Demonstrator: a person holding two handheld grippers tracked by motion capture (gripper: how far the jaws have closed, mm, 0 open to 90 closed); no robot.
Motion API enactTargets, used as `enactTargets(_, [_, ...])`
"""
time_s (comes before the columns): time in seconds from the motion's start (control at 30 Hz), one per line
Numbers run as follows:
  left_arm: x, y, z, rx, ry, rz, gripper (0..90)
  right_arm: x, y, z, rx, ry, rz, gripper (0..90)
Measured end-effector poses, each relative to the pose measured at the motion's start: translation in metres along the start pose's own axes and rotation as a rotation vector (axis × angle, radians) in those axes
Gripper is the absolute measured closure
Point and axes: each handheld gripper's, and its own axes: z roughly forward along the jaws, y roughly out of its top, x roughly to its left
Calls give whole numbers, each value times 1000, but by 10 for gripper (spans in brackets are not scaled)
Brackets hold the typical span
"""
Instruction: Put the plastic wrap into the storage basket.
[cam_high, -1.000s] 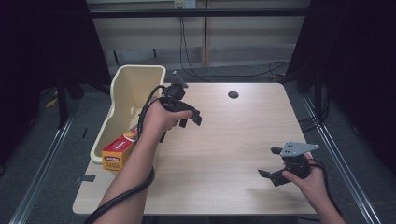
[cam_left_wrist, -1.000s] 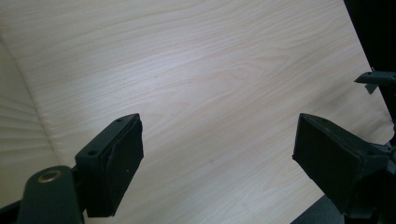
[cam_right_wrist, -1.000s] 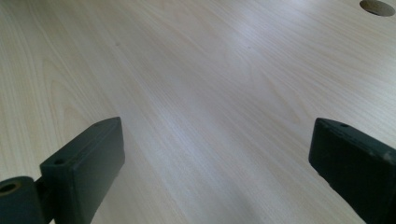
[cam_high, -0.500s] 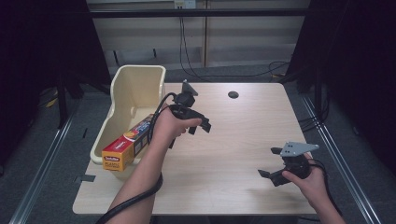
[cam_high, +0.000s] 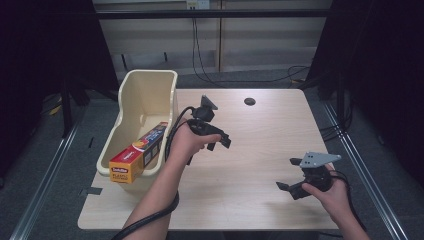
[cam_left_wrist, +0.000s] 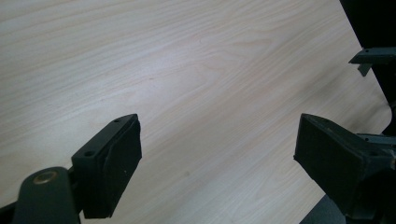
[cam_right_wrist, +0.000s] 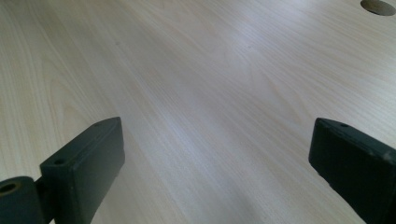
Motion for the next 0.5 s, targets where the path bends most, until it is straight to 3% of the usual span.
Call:
enactTargets(0.3, [2,-9,14,-18,-3,2,145,-1,-1,0,1,-7,2,35])
enactTargets(0.5, [6,-16,23,-10,-2,26,142,-1,-1,1,3,-3,2,35])
